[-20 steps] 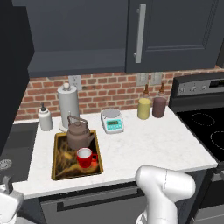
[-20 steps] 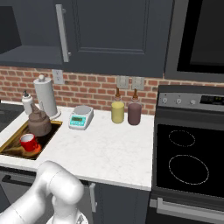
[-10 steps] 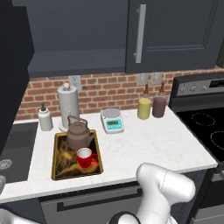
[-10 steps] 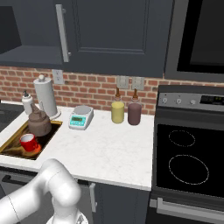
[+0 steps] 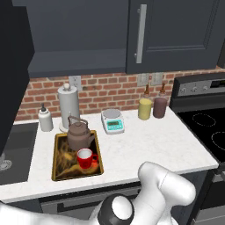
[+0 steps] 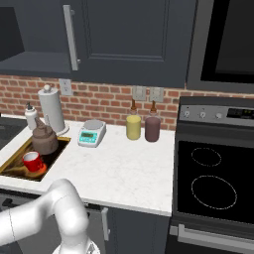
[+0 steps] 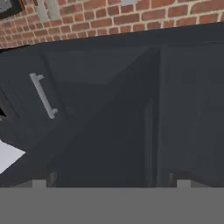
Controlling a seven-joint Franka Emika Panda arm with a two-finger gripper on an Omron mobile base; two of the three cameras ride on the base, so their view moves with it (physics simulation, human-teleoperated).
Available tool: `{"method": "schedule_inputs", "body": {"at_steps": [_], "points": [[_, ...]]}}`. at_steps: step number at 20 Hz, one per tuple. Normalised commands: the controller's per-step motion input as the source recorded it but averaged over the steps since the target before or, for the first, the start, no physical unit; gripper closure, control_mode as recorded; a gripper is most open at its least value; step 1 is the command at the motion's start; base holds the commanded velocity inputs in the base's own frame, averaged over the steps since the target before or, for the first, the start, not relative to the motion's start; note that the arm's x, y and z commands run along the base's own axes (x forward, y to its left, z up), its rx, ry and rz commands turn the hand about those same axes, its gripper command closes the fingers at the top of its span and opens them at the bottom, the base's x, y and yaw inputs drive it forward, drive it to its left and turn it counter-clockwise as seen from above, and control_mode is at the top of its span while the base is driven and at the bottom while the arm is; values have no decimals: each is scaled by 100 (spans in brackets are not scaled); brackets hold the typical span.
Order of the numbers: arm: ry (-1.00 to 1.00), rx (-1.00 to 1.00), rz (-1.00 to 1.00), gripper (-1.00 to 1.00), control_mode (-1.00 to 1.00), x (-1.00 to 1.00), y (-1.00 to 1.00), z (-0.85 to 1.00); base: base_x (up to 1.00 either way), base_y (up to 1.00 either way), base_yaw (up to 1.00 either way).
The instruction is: Pick the kettle from the counter and place it on the tray. Then pick the mug from the cabinet and place it on the tray. Then close the cabinet doors.
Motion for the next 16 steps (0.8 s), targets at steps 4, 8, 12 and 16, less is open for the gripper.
{"method": "schedule_inputs", "body": {"at_steps": [4,8,12,16], "points": [[15,12,0,-100,-100,29,-37,36,0,0,0],[8,15,0,-100,-100,23,-62,25,0,0,0],[4,17,1,-100,-100,23,-77,17,0,0,0],[1,18,4,-100,-100,29,-93,13,0,0,0]]}}
